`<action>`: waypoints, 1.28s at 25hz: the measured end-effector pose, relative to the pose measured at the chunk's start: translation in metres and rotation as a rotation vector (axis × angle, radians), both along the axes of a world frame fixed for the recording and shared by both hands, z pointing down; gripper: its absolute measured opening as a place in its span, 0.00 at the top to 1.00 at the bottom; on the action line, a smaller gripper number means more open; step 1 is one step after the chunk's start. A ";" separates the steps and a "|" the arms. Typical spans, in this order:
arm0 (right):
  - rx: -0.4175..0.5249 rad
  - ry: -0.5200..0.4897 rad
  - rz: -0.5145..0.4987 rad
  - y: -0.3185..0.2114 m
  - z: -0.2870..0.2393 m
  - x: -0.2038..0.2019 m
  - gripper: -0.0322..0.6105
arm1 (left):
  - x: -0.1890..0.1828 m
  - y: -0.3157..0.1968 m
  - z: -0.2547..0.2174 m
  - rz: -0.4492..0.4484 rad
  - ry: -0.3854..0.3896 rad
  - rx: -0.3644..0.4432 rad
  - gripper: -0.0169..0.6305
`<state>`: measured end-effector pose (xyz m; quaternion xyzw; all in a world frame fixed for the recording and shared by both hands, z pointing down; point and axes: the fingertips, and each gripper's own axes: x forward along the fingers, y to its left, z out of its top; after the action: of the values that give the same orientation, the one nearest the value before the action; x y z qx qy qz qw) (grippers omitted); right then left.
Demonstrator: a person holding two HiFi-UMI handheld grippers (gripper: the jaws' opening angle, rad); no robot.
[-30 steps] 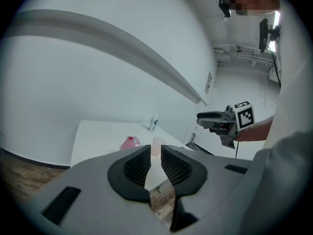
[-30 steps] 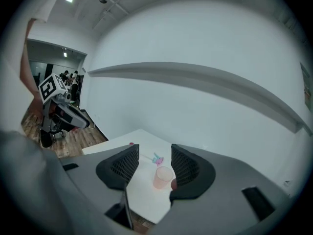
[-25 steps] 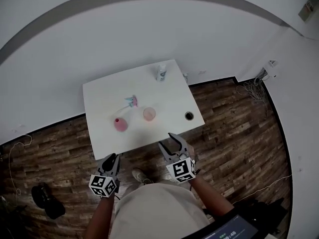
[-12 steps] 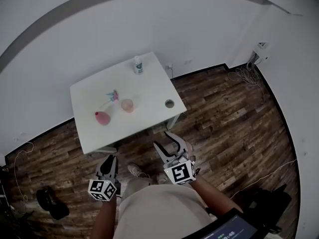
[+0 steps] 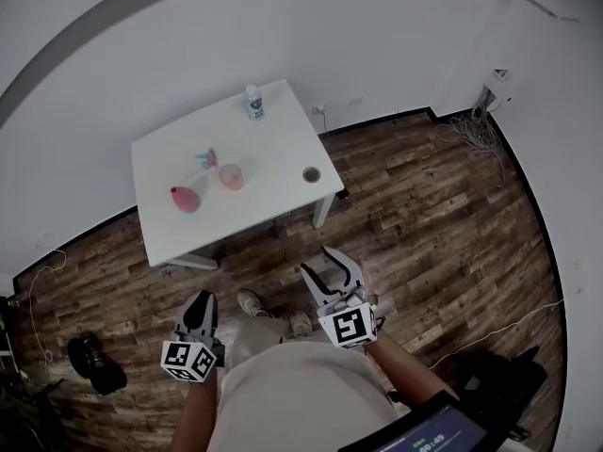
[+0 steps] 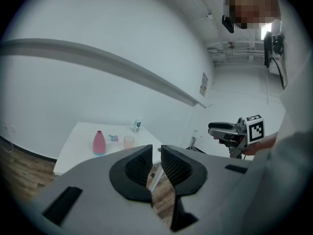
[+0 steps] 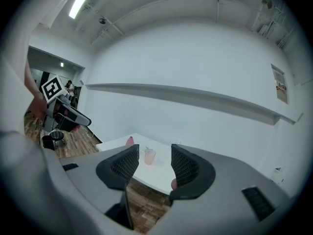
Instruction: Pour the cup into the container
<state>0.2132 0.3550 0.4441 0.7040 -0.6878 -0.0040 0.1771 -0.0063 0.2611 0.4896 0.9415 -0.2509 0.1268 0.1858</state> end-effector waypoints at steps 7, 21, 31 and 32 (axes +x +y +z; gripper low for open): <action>-0.012 0.002 -0.019 0.008 0.014 -0.011 0.62 | -0.029 0.007 0.001 -0.042 -0.008 0.013 0.89; -0.061 0.039 -0.011 -0.004 0.021 -0.088 0.62 | -0.113 -0.010 0.025 -0.037 -0.041 -0.023 0.89; -0.128 0.028 0.012 -0.032 0.048 -0.170 0.62 | -0.188 -0.044 0.054 0.002 -0.086 -0.059 0.89; -0.138 0.025 0.013 -0.034 0.052 -0.176 0.62 | -0.195 -0.049 0.058 0.000 -0.092 -0.063 0.89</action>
<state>0.0367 0.3210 0.4965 0.6945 -0.6795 0.0357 0.2339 -0.2015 0.2125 0.5474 0.9284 -0.2550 0.1777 0.2036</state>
